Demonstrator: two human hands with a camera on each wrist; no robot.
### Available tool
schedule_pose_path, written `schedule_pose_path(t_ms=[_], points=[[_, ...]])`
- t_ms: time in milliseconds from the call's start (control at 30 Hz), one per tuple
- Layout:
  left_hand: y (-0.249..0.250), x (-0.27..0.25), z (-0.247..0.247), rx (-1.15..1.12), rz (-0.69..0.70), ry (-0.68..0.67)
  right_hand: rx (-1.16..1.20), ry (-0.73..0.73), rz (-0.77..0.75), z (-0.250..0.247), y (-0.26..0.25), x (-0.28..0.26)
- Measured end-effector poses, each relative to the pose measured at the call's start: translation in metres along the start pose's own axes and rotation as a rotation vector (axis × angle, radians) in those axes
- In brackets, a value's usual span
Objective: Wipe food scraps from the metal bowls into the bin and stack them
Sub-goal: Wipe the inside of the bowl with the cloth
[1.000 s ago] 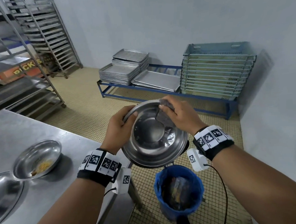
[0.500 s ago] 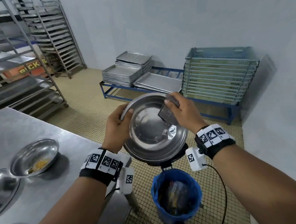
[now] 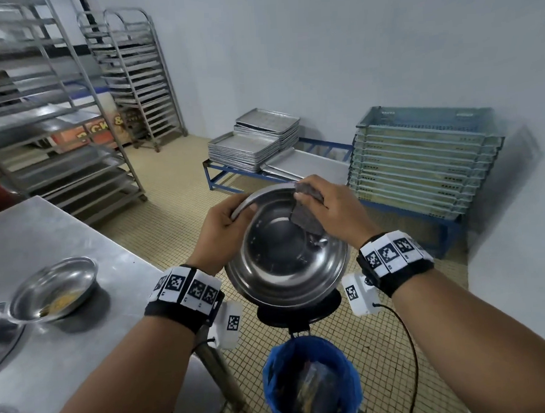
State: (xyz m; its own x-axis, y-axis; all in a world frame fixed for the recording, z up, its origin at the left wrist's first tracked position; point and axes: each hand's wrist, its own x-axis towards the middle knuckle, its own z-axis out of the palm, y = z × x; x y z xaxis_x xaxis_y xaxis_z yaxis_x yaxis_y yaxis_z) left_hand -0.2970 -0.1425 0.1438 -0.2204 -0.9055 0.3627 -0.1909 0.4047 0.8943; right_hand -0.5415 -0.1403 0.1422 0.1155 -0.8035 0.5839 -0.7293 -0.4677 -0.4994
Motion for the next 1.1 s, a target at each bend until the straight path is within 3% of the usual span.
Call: schedule_pose_path(t_ms=[133, 367, 567, 767, 1000, 1100], points=[[-0.002, -0.004, 0.012, -0.080, -0.041, 0.145, 0.107, 0.104, 0.138, 0.006, 0.024, -0.015], [0.003, 0.002, 0.016, 0.078, 0.015, 0.037, -0.027, 0.047, -0.039, -0.003, 0.017, 0.001], [0.002, 0.000, 0.007, -0.043, -0.010, 0.132, 0.091, 0.135, 0.130, 0.009, 0.024, -0.014], [0.009, -0.005, 0.005, 0.007, 0.017, 0.040, -0.062, 0.090, -0.046, 0.000, 0.004, 0.001], [-0.003, -0.013, -0.007, -0.101, -0.018, 0.169, 0.106, 0.183, 0.120, 0.018, 0.006, -0.017], [0.000, -0.017, -0.004, -0.045, -0.009, 0.126, 0.037, 0.179, 0.040, 0.017, 0.001, -0.011]])
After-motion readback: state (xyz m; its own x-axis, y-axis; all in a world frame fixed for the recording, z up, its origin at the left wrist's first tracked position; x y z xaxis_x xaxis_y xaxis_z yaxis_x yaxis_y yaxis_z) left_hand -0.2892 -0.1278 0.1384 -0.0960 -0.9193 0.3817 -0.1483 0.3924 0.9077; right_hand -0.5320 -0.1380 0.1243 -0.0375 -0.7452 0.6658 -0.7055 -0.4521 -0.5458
